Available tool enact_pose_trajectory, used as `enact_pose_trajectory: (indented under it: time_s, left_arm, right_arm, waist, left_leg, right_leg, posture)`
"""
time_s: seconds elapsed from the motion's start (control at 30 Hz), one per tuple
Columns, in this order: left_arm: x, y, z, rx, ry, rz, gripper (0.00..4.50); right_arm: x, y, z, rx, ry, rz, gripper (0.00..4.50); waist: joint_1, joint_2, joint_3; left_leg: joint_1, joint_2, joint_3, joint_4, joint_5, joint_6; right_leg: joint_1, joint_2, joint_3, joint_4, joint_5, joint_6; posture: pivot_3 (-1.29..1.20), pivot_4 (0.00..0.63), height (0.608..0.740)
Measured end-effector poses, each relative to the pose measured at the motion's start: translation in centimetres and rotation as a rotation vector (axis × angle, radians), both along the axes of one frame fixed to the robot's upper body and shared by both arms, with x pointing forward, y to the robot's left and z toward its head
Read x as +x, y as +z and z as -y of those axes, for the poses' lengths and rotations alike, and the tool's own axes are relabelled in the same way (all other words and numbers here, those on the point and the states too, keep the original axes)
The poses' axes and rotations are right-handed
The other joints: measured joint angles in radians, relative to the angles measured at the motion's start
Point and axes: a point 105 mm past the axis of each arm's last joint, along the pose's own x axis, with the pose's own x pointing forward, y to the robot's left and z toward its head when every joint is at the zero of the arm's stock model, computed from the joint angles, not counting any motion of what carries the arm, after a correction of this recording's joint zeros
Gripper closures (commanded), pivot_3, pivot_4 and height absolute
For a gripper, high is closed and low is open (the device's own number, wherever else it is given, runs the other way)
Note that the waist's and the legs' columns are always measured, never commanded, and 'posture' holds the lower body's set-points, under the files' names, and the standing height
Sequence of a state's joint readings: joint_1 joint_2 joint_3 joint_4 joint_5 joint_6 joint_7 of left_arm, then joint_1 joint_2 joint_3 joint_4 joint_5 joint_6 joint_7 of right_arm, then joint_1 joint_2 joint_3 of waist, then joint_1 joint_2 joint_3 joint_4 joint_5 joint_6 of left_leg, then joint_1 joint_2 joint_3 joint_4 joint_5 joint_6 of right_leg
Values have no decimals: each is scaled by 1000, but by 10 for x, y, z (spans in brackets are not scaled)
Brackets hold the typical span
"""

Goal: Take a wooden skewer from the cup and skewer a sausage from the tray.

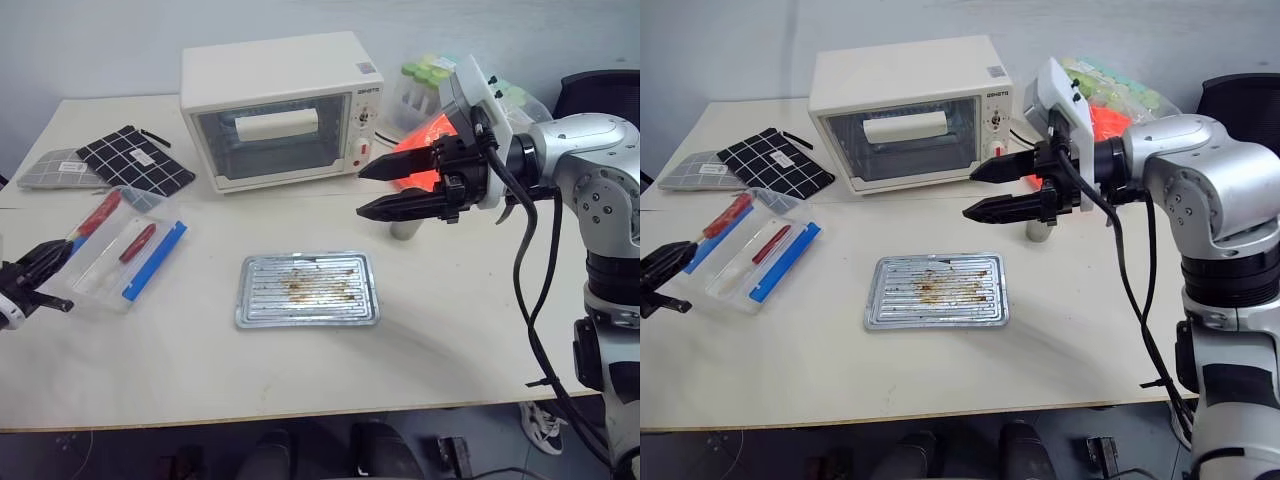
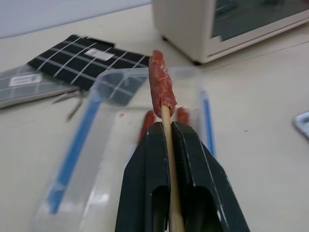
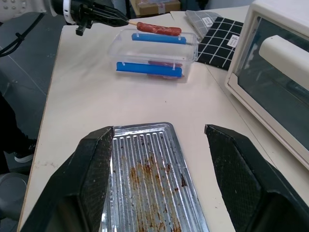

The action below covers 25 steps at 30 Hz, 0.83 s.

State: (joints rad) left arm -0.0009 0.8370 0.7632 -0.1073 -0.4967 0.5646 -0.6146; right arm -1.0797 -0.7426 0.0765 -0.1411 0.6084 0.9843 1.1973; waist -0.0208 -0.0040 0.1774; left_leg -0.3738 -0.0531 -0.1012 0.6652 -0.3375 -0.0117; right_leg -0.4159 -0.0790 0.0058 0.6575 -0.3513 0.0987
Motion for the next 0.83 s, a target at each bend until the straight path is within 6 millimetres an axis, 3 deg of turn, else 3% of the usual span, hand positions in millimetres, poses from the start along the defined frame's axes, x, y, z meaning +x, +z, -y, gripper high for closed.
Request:
enact_pose_trajectory:
  time_s: [0.2, 0.3, 0.47, 0.63, 0.83]
  left_arm:
    - [14, -13, 3, -6, -53, -48, 3028]
    - [11, -9, 2, 2, -62, -51, 2456]
    - [-21, 0, -4, 8, -71, -72, 2456]
    - [-70, 19, -20, -6, -63, -118, 2456]
    - [-100, 35, -42, -12, -4, -114, 2456]
  right_arm:
    - [-1, 1, -2, 7, -4, 9, 1318]
    - [-1, 0, -2, 10, -7, 7, 1318]
    - [2, -3, 1, 12, -16, -9, 1318]
    - [4, -7, 6, -6, 1, -37, 1318]
    - [5, -11, 7, -12, 27, -63, 1318]
  waist:
    - [-4, 0, 0]
    - [-11, 0, 0]
    - [-15, 0, 0]
    - [-7, -1, 0]
    - [-4, -1, 0]
  left_leg:
    - [0, 0, 0, -1, 0, 0]
    - [0, 0, 0, -2, 0, 0]
    - [0, 0, 0, -3, -1, 0]
    - [0, 0, 1, -2, -1, 0]
    - [0, 0, 0, -2, -1, 0]
  right_leg:
    - [0, 0, 0, 1, 0, 0]
    - [-1, 0, 0, 2, 0, 0]
    - [-3, 0, 0, 2, 0, 0]
    - [-4, -1, 0, 0, 0, -1]
    - [-3, -1, 0, -1, 0, -1]
  posture:
    - [0, 150, 740]
    - [0, 150, 740]
    - [0, 150, 740]
    - [0, 150, 740]
    - [0, 150, 740]
